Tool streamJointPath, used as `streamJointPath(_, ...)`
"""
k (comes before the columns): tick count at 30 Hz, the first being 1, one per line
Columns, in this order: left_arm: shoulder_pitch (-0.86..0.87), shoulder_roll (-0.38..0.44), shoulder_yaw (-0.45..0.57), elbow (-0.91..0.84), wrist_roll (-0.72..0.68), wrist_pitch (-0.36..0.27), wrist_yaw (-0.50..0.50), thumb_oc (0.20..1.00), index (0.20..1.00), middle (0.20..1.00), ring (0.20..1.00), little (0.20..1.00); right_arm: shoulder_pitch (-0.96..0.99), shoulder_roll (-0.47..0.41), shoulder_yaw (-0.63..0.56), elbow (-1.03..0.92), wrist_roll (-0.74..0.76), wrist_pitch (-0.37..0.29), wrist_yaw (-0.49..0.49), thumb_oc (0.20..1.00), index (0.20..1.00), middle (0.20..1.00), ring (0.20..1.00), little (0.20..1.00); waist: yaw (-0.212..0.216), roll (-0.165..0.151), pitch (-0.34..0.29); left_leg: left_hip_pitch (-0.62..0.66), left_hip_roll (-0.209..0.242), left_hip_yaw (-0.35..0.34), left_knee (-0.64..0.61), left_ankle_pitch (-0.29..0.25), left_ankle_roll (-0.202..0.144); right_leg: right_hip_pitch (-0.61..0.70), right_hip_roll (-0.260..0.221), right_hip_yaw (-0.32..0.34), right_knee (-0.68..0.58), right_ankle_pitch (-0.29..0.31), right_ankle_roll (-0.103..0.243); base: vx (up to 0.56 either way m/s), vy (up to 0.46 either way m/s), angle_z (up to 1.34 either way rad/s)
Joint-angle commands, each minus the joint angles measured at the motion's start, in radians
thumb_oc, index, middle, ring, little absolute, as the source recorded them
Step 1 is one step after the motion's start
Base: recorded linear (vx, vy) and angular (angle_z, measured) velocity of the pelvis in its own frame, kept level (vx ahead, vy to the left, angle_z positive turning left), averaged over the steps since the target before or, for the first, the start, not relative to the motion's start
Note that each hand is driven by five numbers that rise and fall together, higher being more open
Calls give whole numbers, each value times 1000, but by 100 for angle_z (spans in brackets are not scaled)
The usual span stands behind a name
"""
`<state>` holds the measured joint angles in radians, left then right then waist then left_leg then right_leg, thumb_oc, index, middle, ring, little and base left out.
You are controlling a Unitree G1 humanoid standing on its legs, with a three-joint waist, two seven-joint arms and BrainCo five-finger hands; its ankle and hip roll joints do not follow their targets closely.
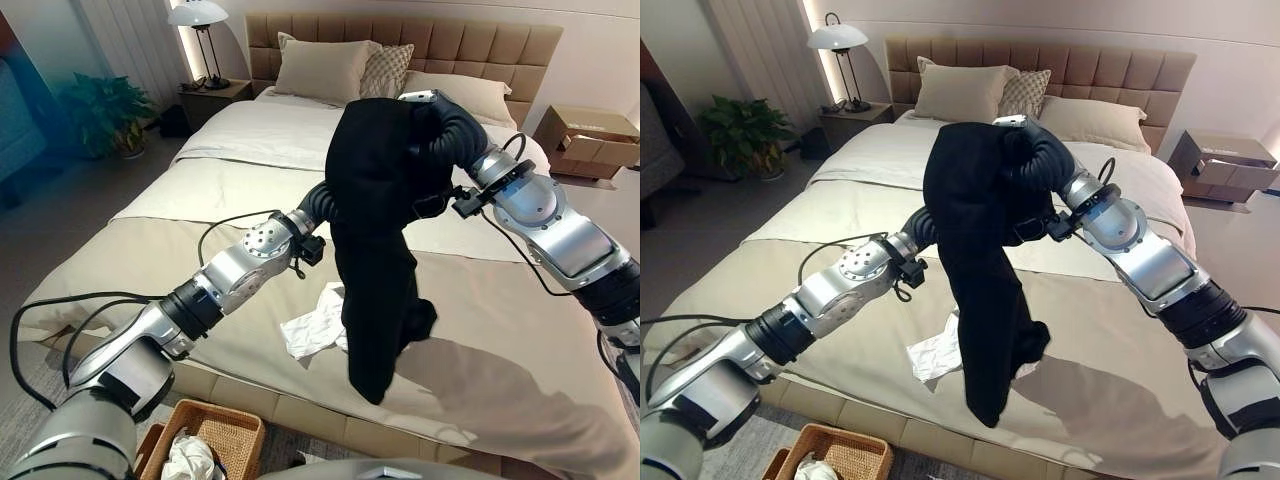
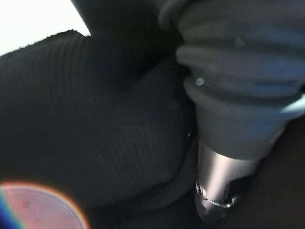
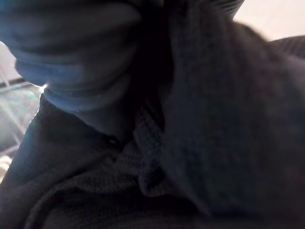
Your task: Pick up clothes into the bucket
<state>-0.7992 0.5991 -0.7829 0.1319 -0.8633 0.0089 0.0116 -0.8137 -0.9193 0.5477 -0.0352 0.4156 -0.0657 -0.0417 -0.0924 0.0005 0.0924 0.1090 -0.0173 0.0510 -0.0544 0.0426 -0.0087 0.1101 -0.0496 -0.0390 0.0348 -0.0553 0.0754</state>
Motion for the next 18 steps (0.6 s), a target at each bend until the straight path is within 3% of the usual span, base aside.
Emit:
streamJointPath(1, -77, 12, -16, -11, -69, -62, -27, 473, 473, 473, 473, 473, 9, 6, -70, -31, 46, -71, -8, 200, 200, 200, 200, 200, 26, -49, -66, -46, -18, -2, 101, -78, -4, -72, -54, -52, 28, 76, 50, 0, 0, 0)
streamJointPath(2, -71, 18, -10, -18, -75, -65, -30, 200, 200, 200, 200, 200, 14, 7, -73, -27, 44, -72, -10, 200, 200, 200, 200, 200, 28, -50, -66, -45, -18, -2, 100, -79, -4, -71, -55, -52, 27, 76, 51, 0, 0, 0)
streamJointPath(7, 14, 0, 52, -35, -113, -71, -21, 200, 200, 200, 200, 200, 53, 35, -100, -29, 21, -74, -16, 200, 200, 200, 200, 200, 35, -53, -67, -42, -17, -3, 94, -78, 0, -71, -56, -54, 25, 75, 50, 0, 0, 0)
streamJointPath(8, 24, -5, 61, -34, -121, -70, -20, 200, 200, 200, 200, 200, 61, 39, -109, -30, 19, -73, -19, 329, 329, 329, 329, 329, 36, -53, -66, -42, -17, -3, 93, -77, 0, -71, -57, -54, 25, 75, 50, 0, 0, 0)
streamJointPath(9, 24, -5, 60, -34, -121, -70, -20, 200, 200, 200, 200, 200, 62, 39, -109, -30, 18, -73, -19, 586, 586, 586, 586, 586, 36, -53, -66, -42, -17, -3, 93, -77, 0, -71, -57, -54, 25, 75, 50, 0, 0, 0)
streamJointPath(10, 35, -9, 71, -32, -128, -71, -18, 200, 200, 200, 200, 200, 71, 45, -120, -31, 13, -72, -23, 1000, 1000, 1000, 1000, 1000, 37, -52, -66, -41, -18, -4, 92, -78, 1, -71, -58, -53, 25, 74, 49, 0, 0, 0)
streamJointPath(14, 77, -24, 124, -36, -150, -75, -4, 200, 200, 200, 200, 200, 102, 64, -159, -32, -20, -68, -46, 1000, 1000, 1000, 1000, 1000, 39, -50, -63, -39, -22, -5, 90, -79, 6, -71, -59, -52, 26, 73, 50, 0, 0, 0)
streamJointPath(18, 158, -31, 245, -66, -146, -100, 38, 200, 200, 200, 200, 200, 181, 92, -271, -37, -56, -66, -94, 1000, 1000, 1000, 1000, 1000, 45, -47, -59, -39, -25, -6, 94, -85, 11, -72, -61, -47, 28, 71, 51, 0, 0, 0)
